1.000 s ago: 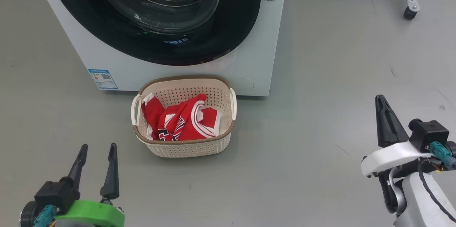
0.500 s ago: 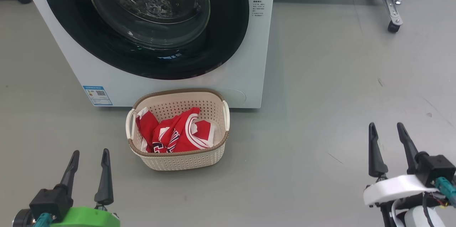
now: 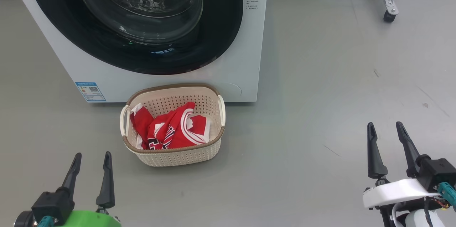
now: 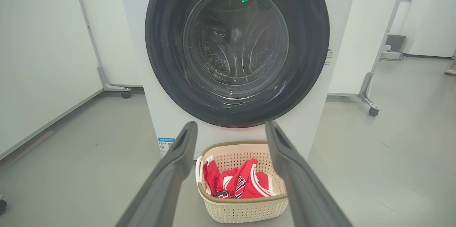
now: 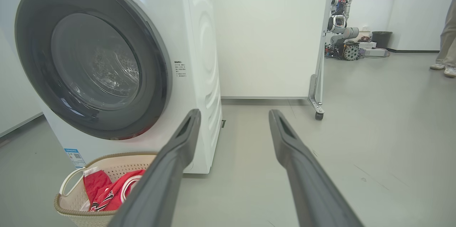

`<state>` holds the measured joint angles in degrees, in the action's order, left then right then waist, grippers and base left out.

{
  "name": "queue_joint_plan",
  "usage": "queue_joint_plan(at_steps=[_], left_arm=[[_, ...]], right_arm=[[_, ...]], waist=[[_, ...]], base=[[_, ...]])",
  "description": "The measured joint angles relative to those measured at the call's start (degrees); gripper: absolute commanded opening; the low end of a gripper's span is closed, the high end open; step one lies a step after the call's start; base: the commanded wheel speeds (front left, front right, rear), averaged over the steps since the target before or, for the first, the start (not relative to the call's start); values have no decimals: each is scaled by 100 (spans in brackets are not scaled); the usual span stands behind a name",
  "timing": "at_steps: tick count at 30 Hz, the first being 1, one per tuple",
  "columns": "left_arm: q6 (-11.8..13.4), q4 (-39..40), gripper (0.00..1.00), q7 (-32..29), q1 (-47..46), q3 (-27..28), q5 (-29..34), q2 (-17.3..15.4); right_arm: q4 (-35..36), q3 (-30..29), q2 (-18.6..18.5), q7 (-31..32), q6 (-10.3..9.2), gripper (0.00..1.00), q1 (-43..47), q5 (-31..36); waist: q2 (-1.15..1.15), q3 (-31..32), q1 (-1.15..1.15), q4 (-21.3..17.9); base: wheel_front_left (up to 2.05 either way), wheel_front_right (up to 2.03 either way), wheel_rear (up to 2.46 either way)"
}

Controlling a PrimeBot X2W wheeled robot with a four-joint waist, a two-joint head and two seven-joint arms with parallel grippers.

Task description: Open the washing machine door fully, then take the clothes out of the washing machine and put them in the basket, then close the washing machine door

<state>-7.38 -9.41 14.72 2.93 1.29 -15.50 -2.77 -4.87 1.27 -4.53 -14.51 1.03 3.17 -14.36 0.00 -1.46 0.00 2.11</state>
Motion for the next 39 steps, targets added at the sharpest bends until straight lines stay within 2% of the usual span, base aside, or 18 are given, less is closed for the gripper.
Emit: queue_joint_plan(at_steps=[16,39], left_arm=[[0,-77,100,0,1,-245,69,5],[0,-36,100,0,1,-461,-368,-18]], right_arm=[[153,-42,78,0,92,100,155,93],[256,-55,146,0,189,100,214,186]], waist=[[0,-21,0,51],[0,-65,0,109]], base=[[0,0,0],[0,0,0]])
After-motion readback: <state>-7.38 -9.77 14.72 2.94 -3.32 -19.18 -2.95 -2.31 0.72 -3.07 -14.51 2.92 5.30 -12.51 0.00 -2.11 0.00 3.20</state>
